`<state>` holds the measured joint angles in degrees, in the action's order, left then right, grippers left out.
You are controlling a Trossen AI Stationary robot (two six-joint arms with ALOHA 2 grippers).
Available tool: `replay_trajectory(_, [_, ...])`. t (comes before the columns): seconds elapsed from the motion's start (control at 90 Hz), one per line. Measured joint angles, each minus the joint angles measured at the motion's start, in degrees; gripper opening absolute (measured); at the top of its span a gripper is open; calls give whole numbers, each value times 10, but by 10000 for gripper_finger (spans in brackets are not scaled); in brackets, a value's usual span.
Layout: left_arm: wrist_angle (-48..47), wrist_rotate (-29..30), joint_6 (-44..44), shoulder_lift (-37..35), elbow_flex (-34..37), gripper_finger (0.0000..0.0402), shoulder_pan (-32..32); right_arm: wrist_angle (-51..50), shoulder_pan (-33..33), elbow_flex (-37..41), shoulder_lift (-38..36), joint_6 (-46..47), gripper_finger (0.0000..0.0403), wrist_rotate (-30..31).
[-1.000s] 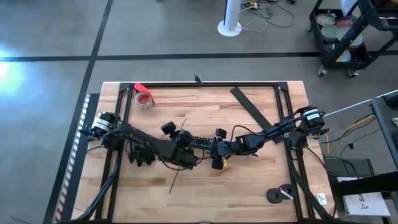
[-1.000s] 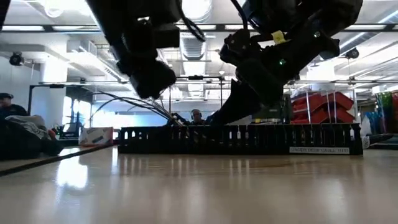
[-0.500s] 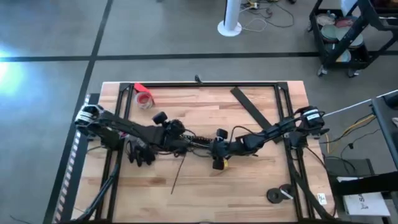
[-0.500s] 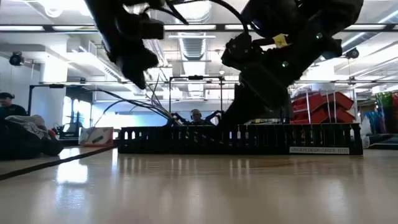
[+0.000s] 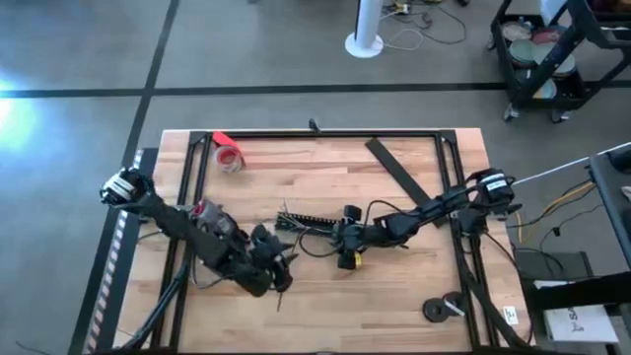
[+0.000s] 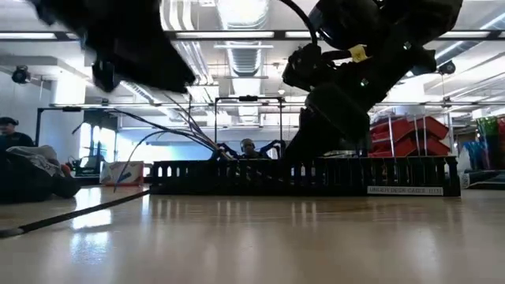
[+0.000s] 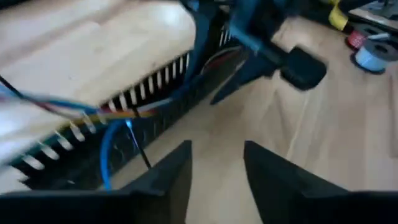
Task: Ziptie cables
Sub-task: Put the zip-tied cables into the black cable duct
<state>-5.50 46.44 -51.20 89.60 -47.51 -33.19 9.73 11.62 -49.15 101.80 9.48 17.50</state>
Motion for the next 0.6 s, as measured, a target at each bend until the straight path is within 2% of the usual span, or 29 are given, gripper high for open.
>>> replay_trajectory(0.111, [6,1,-14,47,5,186,9,-1,0,0,0,0,186,0])
replay_trajectory(0.211, [-10,-6,-16,82,-6,198,20,0,0,0,0,2,186,0])
replay_trajectory(0.467, [-180,-35,-53,122,-62,183,43,0,1,0,0,4,186,0])
replay_trajectory(0.6, [-180,-39,-54,125,-69,173,47,0,1,0,0,1,186,0])
